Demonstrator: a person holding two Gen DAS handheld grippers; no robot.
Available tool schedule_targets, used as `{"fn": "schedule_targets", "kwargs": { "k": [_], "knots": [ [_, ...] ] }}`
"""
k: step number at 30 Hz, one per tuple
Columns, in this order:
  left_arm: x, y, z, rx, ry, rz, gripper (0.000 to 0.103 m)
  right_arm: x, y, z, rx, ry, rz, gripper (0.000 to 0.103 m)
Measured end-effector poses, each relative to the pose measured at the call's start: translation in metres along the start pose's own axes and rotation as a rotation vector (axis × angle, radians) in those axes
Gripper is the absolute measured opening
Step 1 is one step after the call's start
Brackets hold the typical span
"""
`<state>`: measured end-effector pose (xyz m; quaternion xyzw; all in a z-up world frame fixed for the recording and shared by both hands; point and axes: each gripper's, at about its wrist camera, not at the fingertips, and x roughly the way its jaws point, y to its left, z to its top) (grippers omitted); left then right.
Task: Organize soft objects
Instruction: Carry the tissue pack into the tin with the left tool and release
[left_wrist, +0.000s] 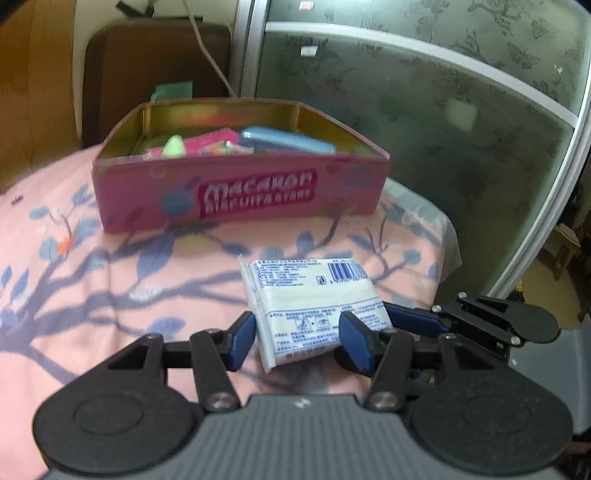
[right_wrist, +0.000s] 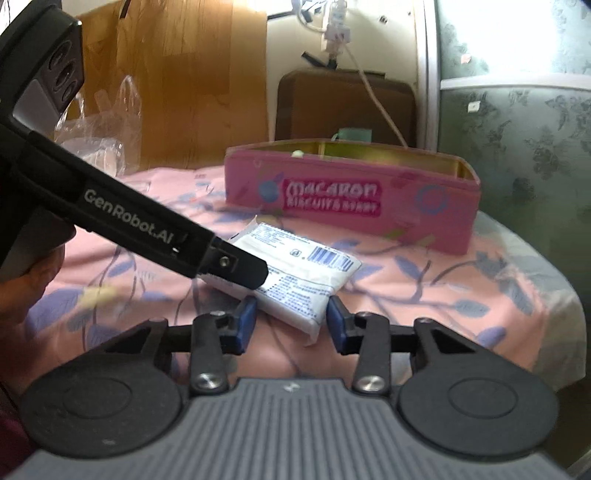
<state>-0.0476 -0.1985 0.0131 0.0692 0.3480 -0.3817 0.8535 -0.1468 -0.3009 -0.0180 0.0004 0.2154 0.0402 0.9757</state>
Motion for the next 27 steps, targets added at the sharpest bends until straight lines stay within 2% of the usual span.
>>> {"fn": "schedule_targets", "kwargs": {
  "k": [3, 6, 10, 13, 16, 18, 19, 20, 21, 22, 27],
  "knots": [
    [-0.013, 0.000, 0.023, 0.007, -0.068, 0.017, 0.050, -0.001, -0.002, 0.022, -0.043, -0.079, -0.014, 0.044],
    [-0.019, 0.004, 0.062, 0.021, -0.126, 0.051, 0.051, 0.011, -0.011, 0.056, -0.106, -0.139, -0.025, 0.044],
    [-0.004, 0.016, 0.123, 0.034, -0.168, 0.111, 0.051, 0.046, -0.035, 0.108, -0.173, -0.160, -0.027, 0.044],
    [0.027, 0.026, 0.162, 0.029, -0.144, 0.160, 0.051, 0.090, -0.061, 0.143, -0.183, -0.076, -0.019, 0.045],
    [0.071, 0.047, 0.190, -0.013, -0.090, 0.192, 0.050, 0.143, -0.083, 0.166, -0.170, 0.076, -0.011, 0.045],
    [0.102, 0.062, 0.200, -0.039, -0.053, 0.215, 0.051, 0.177, -0.090, 0.173, -0.181, 0.203, -0.002, 0.046],
    [0.114, 0.069, 0.201, -0.054, -0.040, 0.230, 0.053, 0.189, -0.092, 0.173, -0.183, 0.231, -0.005, 0.048],
    [0.123, 0.076, 0.202, -0.077, -0.031, 0.250, 0.053, 0.195, -0.093, 0.173, -0.185, 0.236, -0.024, 0.052],
    [0.128, 0.082, 0.201, -0.102, -0.029, 0.268, 0.053, 0.198, -0.094, 0.172, -0.186, 0.232, -0.047, 0.064],
    [0.131, 0.088, 0.199, -0.128, -0.032, 0.276, 0.053, 0.198, -0.094, 0.170, -0.186, 0.216, -0.053, 0.066],
    [0.103, 0.100, 0.179, -0.151, -0.070, 0.265, 0.052, 0.170, -0.093, 0.162, -0.135, 0.137, -0.036, 0.064]
  ]
}}
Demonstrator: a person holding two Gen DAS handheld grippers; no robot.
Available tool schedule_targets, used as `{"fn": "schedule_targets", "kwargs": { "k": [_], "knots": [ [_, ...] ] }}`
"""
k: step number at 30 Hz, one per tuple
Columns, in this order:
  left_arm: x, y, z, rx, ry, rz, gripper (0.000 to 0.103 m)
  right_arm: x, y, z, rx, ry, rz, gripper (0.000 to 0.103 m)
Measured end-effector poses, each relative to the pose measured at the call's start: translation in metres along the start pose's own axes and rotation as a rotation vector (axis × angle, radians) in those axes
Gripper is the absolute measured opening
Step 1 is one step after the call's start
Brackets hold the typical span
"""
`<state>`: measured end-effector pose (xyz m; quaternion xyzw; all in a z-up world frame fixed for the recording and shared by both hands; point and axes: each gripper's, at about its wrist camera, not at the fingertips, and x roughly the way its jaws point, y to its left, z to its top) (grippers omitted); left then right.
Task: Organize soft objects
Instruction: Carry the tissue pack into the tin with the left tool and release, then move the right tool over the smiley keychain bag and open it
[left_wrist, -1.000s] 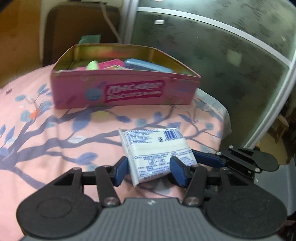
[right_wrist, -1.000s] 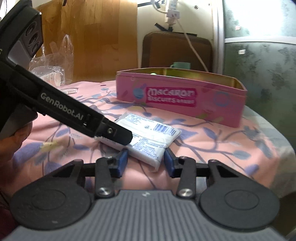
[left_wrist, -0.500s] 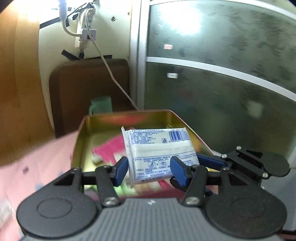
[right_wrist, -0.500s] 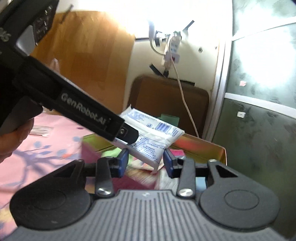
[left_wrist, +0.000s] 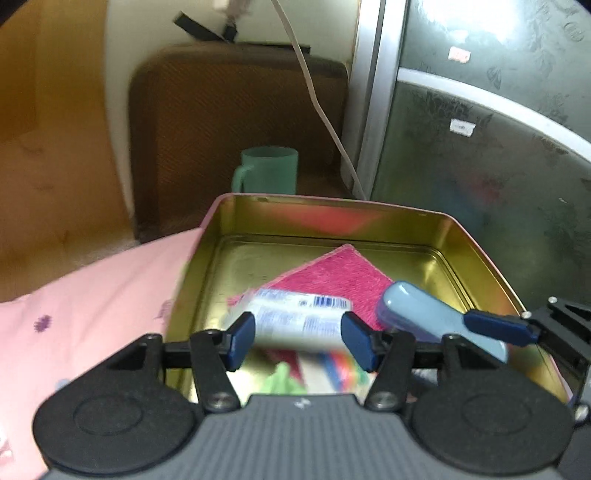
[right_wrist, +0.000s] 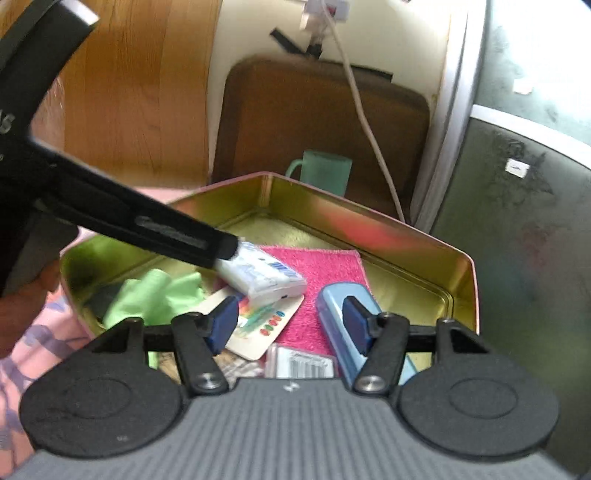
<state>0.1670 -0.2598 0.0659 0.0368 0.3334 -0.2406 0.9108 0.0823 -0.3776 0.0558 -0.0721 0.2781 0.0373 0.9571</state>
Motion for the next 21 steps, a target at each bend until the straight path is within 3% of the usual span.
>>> {"fn": "schedule_targets", "kwargs": {
  "k": [5, 8, 12, 17, 19, 21],
  "knots": [
    [-0.067, 0.039, -0.030, -0.027, -0.068, -0.051, 0.056, -0.033, 0.025, 0.005, 0.012, -0.083, 0.059, 0.064],
    [-0.116, 0.075, -0.065, -0.040, -0.113, -0.022, 0.059, -0.053, 0.058, 0.011, -0.026, -0.129, 0.127, 0.064],
    [-0.162, 0.134, -0.122, -0.065, -0.130, 0.161, 0.061, -0.056, 0.113, 0.019, -0.094, -0.132, 0.255, 0.064],
    [-0.179, 0.212, -0.176, -0.135, -0.015, 0.477, 0.067, -0.027, 0.193, 0.018, -0.142, -0.070, 0.421, 0.066],
    [-0.188, 0.234, -0.190, -0.162, -0.006, 0.544, 0.075, -0.015, 0.221, 0.016, -0.131, -0.039, 0.470, 0.066],
    [-0.194, 0.251, -0.197, -0.181, -0.018, 0.600, 0.075, 0.000, 0.247, 0.016, -0.110, 0.004, 0.514, 0.069]
  ]
}}
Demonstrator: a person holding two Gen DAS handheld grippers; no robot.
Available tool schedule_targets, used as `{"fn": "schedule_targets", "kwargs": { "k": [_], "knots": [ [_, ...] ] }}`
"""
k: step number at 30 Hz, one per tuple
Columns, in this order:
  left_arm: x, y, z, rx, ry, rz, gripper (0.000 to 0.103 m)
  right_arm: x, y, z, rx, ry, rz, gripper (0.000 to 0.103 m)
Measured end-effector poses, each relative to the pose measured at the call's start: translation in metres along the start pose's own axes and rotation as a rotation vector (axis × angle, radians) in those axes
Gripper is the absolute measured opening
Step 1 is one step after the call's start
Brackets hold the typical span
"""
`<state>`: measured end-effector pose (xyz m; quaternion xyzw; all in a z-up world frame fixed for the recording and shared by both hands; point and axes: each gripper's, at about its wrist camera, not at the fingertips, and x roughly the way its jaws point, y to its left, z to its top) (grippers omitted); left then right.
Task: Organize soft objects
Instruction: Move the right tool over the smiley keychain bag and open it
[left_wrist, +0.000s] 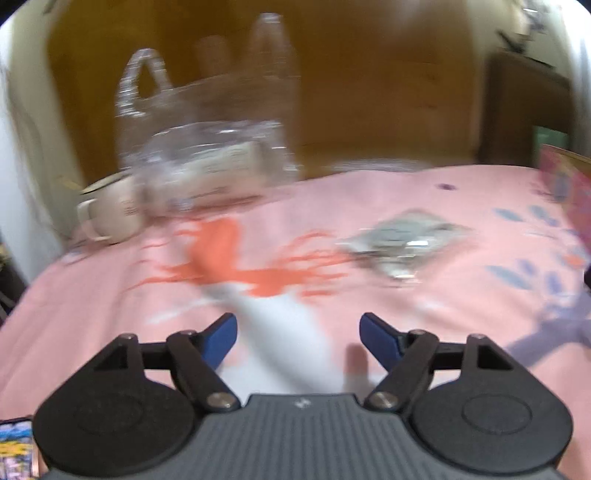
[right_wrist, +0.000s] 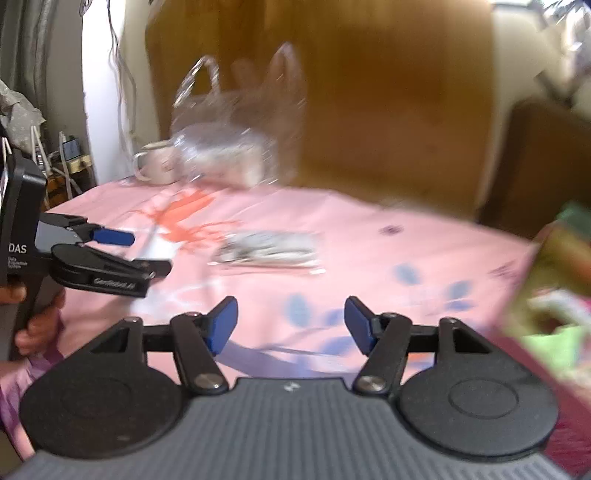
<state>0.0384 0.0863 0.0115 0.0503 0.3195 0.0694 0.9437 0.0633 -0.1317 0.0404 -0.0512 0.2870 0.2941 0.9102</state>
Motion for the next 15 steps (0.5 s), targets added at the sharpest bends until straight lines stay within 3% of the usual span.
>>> {"fn": "schedule_targets", "kwargs": {
  "k": [3, 5, 8, 11, 15],
  "knots": [
    [0.011, 0.019, -0.003, -0.073, -0.006, 0.038, 0.074, 0.032, 0.022, 0.011, 0.030, 0.043, 0.027, 0.074],
    [0.021, 0.026, -0.001, -0.134, 0.036, 0.009, 0.073, 0.048, 0.028, 0.018, 0.055, 0.052, 0.005, 0.078],
    [0.021, 0.036, -0.004, -0.201, 0.034, 0.005, 0.073, 0.070, 0.023, 0.034, 0.107, 0.052, -0.032, 0.086],
    [0.020, 0.035, -0.004, -0.196, 0.034, 0.012, 0.074, 0.092, 0.018, 0.050, 0.099, 0.037, -0.105, 0.095],
    [0.021, 0.034, -0.005, -0.190, 0.035, 0.011, 0.076, 0.129, 0.005, 0.062, 0.140, 0.115, -0.139, 0.098]
  ]
}}
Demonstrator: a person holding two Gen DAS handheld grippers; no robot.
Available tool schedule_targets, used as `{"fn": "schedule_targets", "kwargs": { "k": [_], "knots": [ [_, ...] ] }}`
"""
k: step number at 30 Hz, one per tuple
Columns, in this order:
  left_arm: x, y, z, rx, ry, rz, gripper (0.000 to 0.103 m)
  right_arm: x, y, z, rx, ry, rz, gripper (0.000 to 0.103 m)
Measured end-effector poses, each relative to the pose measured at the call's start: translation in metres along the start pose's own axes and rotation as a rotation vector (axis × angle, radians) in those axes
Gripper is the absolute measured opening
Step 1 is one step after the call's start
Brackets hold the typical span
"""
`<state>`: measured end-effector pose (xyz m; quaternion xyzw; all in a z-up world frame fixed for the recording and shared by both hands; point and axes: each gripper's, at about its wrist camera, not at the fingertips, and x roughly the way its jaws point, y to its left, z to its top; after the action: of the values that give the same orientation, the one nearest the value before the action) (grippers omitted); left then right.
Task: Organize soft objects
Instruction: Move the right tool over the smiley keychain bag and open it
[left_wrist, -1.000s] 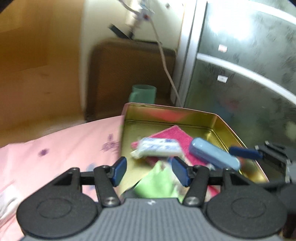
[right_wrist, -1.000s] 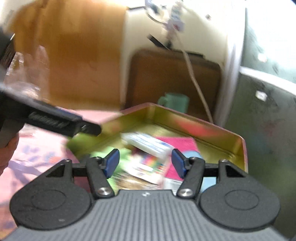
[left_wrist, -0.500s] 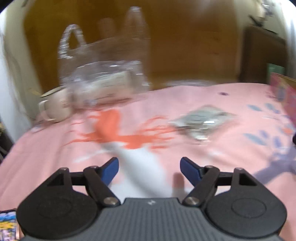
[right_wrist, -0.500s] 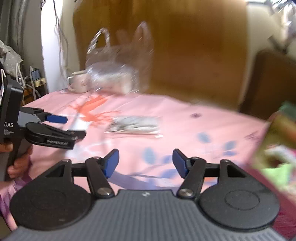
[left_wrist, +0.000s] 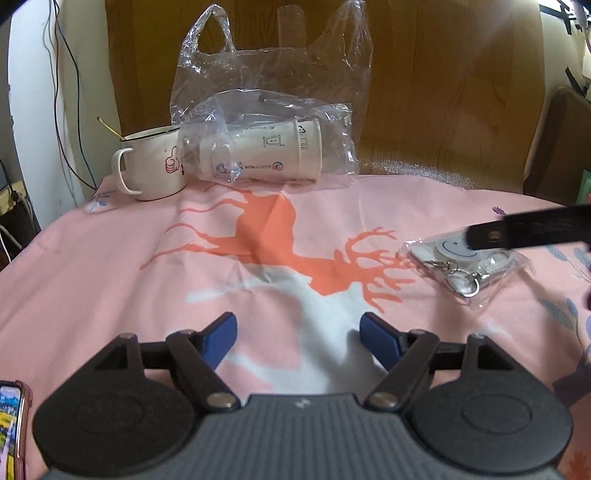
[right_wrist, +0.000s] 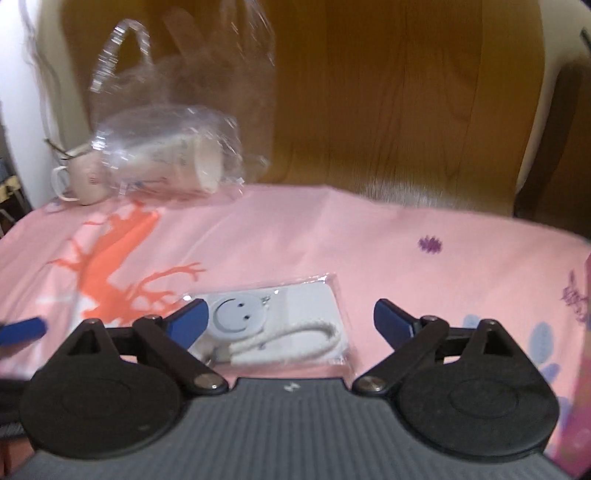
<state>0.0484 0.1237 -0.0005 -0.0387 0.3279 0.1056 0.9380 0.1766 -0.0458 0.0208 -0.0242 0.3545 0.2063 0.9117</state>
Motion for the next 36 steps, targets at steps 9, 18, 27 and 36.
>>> {"fn": "schedule_targets", "kwargs": {
  "k": [9, 18, 27, 36],
  "knots": [
    [0.001, 0.004, 0.001, -0.015, -0.002, -0.024, 0.080, 0.003, -0.003, -0.006, 0.007, 0.085, 0.093, 0.098],
    [0.000, 0.004, 0.001, -0.018, -0.001, -0.032, 0.082, -0.052, 0.005, -0.057, -0.048, 0.029, 0.158, 0.097],
    [0.000, 0.001, 0.000, 0.007, 0.006, -0.027, 0.085, -0.102, 0.010, -0.106, -0.073, -0.035, 0.199, 0.098],
    [0.000, -0.003, -0.001, 0.035, 0.016, -0.015, 0.088, -0.125, 0.012, -0.128, -0.038, -0.094, 0.183, 0.088]
  ]
}}
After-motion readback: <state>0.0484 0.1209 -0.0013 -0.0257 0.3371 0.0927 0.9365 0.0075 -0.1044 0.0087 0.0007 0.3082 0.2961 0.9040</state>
